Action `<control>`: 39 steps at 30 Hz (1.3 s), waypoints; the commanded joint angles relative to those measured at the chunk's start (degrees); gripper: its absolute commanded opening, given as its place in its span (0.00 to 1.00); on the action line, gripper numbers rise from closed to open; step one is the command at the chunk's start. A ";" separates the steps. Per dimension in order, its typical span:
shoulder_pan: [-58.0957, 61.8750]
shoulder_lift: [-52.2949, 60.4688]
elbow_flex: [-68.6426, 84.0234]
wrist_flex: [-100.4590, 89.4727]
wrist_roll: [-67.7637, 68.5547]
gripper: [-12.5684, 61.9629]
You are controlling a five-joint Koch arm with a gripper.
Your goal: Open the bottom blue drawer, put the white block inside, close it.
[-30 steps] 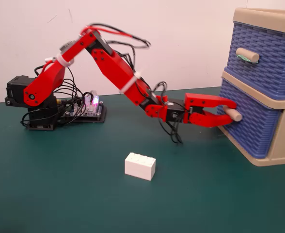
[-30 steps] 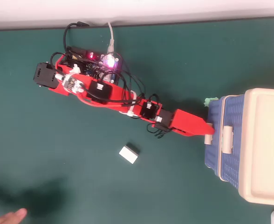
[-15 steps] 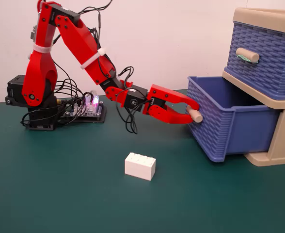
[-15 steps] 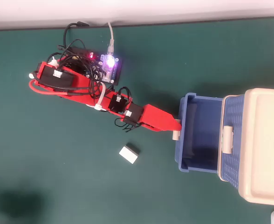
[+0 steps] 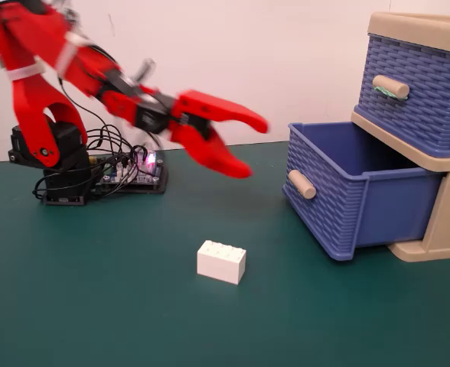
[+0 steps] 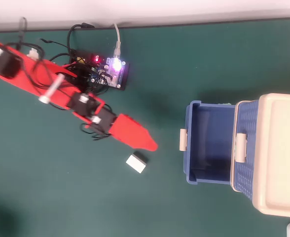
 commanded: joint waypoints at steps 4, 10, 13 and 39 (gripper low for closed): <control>4.83 12.83 -10.55 42.63 -23.64 0.62; 13.89 7.12 -37.97 72.51 -61.70 0.62; 14.50 5.54 -40.96 72.51 -73.04 0.62; 13.89 -39.55 -57.39 76.82 -81.91 0.62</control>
